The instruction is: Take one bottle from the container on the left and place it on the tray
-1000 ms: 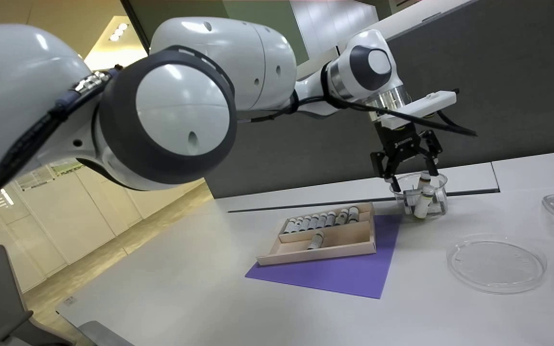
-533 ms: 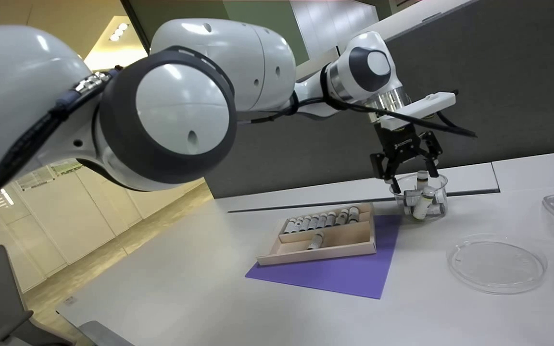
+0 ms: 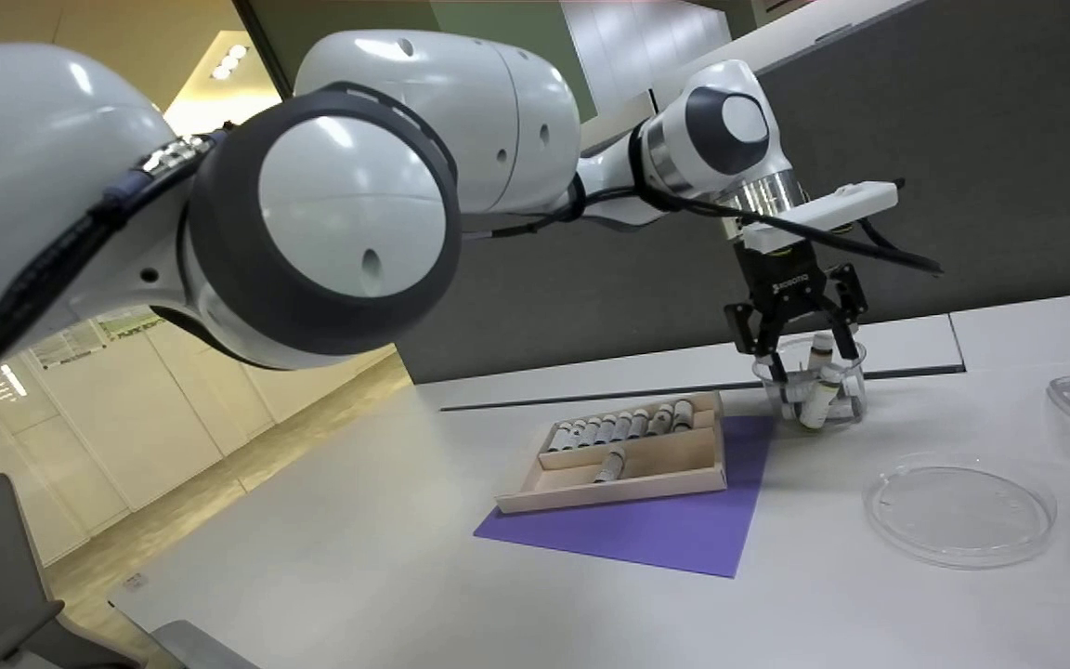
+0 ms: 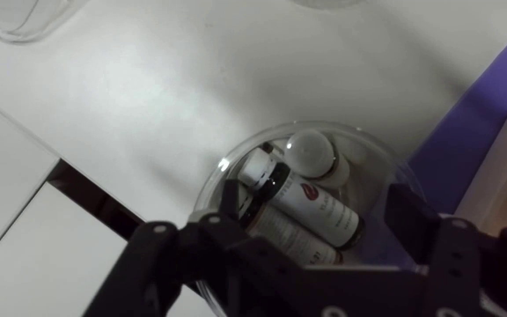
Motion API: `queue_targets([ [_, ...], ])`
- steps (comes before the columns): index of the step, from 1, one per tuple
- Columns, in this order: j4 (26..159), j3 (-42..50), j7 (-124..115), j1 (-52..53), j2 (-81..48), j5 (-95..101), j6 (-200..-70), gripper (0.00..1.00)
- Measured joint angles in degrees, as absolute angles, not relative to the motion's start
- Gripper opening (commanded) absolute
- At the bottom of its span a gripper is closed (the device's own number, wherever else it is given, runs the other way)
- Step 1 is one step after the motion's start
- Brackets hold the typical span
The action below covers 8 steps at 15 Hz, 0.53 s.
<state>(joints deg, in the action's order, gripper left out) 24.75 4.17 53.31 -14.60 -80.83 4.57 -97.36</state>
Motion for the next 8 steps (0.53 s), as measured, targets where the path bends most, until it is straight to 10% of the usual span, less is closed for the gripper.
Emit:
queue_targets([
  [8,24.54,4.42,49.17,-15.00,-80.91,4.57,-91.25,0.02],
])
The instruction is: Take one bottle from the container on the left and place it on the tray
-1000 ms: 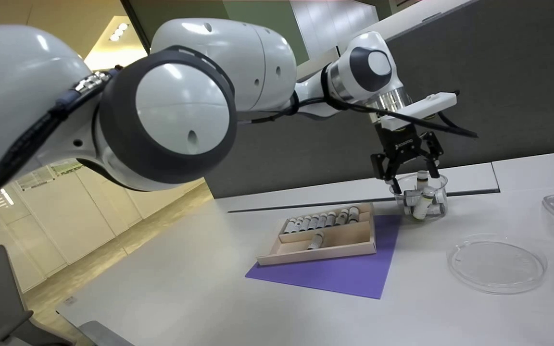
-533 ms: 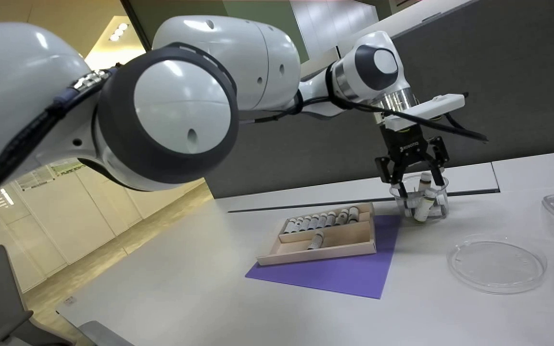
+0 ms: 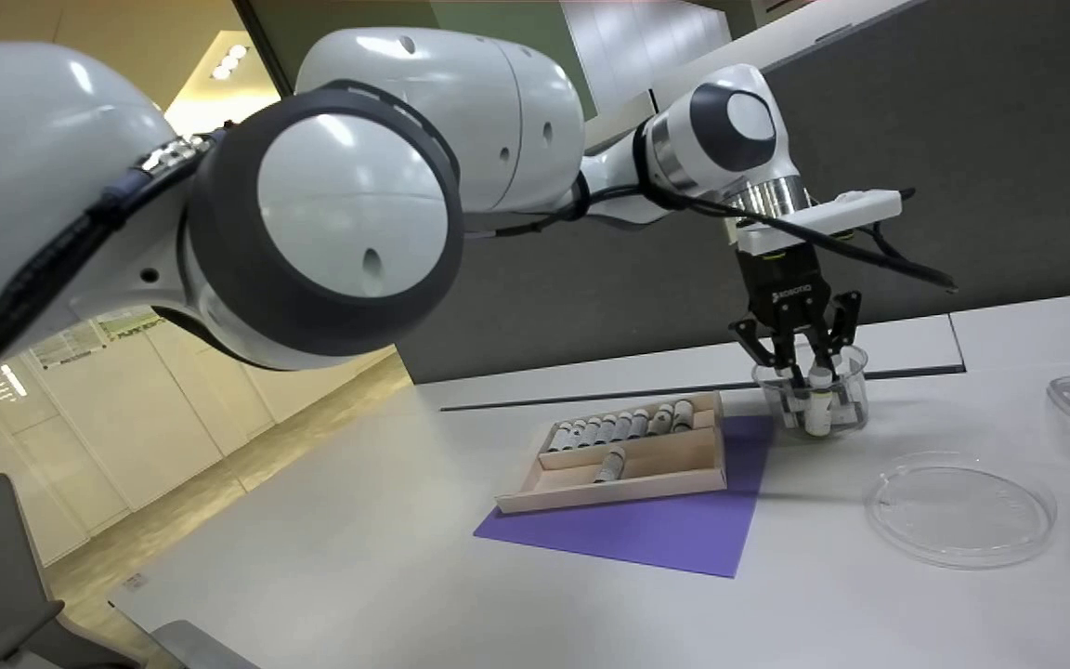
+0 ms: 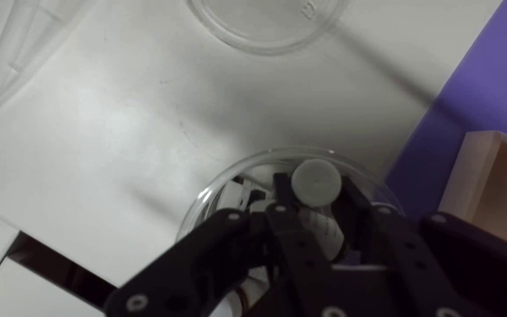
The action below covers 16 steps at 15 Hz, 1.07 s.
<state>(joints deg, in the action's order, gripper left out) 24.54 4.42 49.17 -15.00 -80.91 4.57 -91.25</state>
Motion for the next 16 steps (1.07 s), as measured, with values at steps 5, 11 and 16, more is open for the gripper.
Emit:
queue_targets([
  [5,24.69,4.43,46.63,-15.55,-80.81,4.36,-87.89,0.05],
  [11,24.06,4.05,45.71,-16.03,-78.26,2.45,-85.34,0.05],
  [16,22.93,3.17,45.23,-16.04,-74.74,0.68,-84.74,0.05],
])
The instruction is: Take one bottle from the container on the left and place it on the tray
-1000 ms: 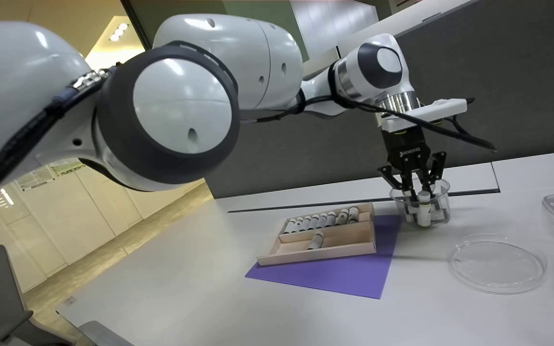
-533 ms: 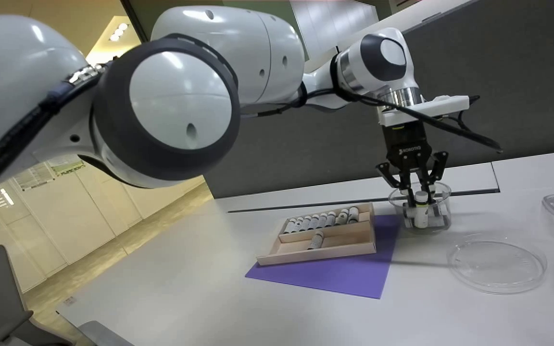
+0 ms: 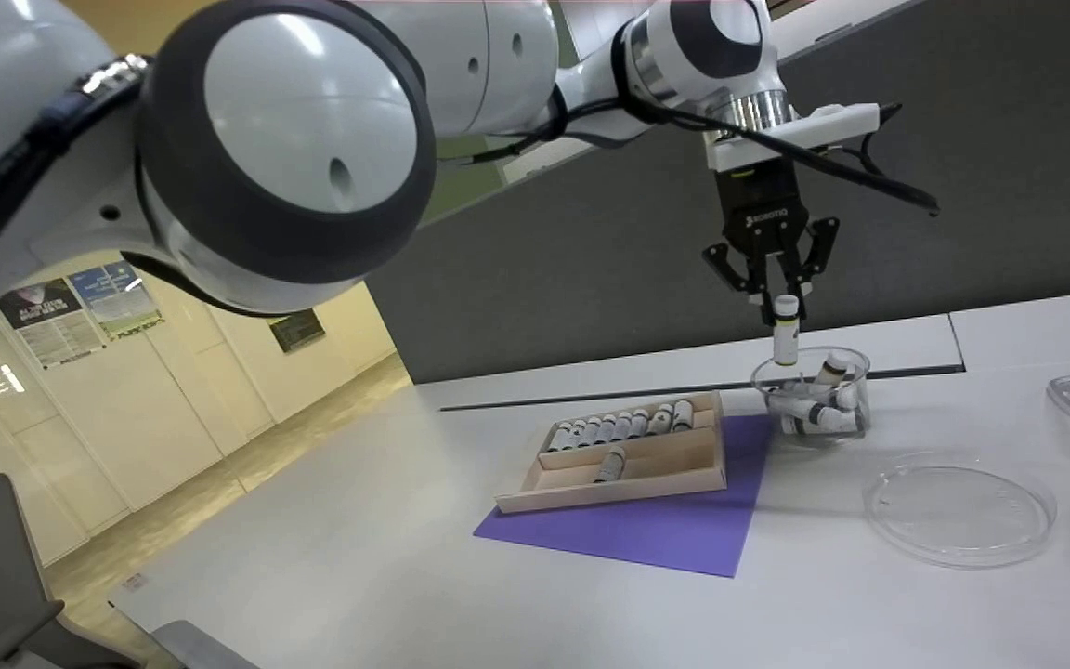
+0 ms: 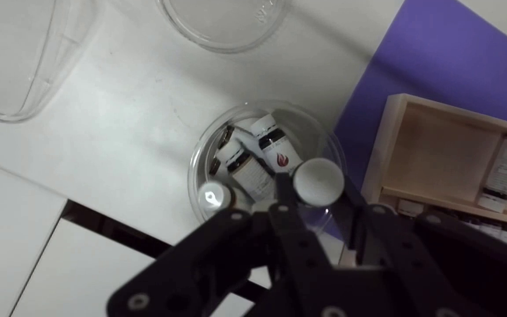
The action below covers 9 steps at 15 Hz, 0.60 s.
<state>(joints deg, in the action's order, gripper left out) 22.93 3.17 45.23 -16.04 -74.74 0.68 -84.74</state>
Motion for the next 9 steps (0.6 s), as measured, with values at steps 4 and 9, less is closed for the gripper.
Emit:
queue_targets([
  [4,22.94,2.44,45.24,-15.48,-73.44,-0.80,-84.73,0.05],
  [9,24.31,1.21,45.53,-13.51,-73.58,-1.53,-83.20,0.05],
])
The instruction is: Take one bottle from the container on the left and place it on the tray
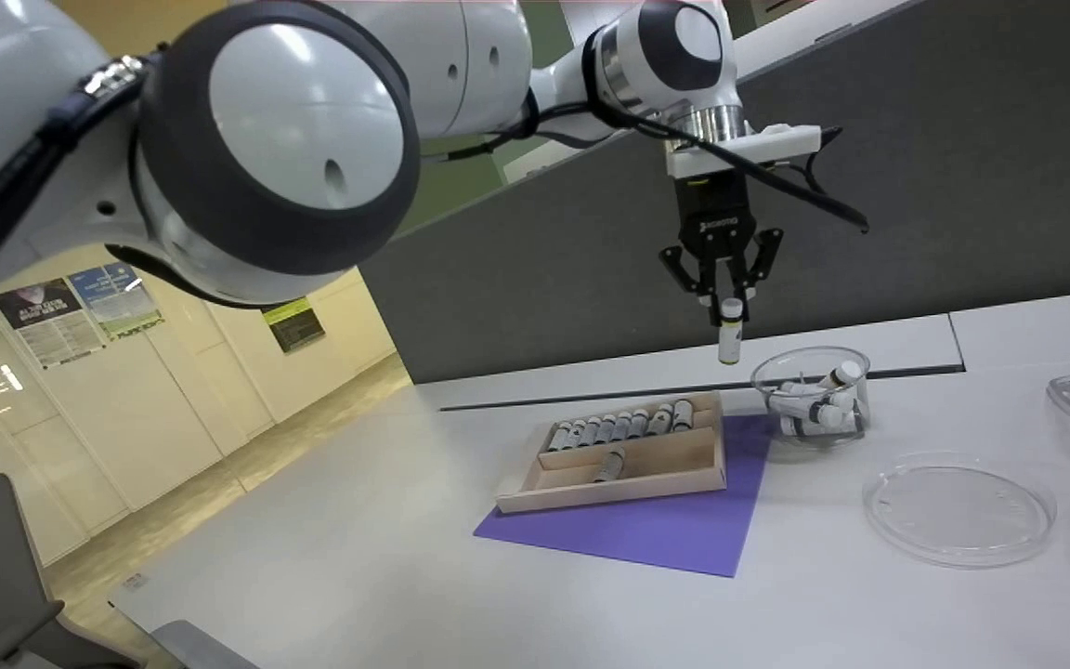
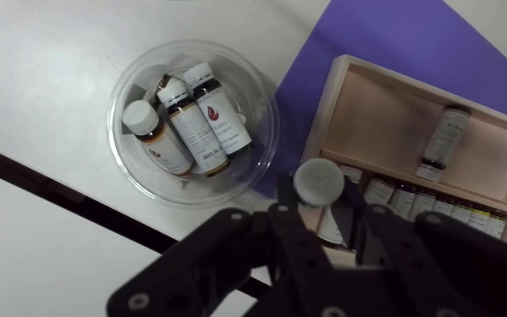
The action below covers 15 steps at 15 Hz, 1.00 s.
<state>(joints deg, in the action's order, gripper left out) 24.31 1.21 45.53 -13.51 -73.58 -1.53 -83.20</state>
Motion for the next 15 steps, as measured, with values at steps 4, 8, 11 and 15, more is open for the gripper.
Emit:
queue_targets([
  [4,24.34,0.15,45.74,-11.87,-75.33,-1.44,-79.95,0.05],
  [8,25.07,-0.29,45.84,-11.16,-76.96,-1.44,-78.37,0.05],
  [11,24.80,-0.55,45.87,-11.10,-78.33,-1.44,-75.83,0.05],
  [15,24.57,-0.90,45.87,-11.01,-79.67,-1.42,-73.20,0.05],
])
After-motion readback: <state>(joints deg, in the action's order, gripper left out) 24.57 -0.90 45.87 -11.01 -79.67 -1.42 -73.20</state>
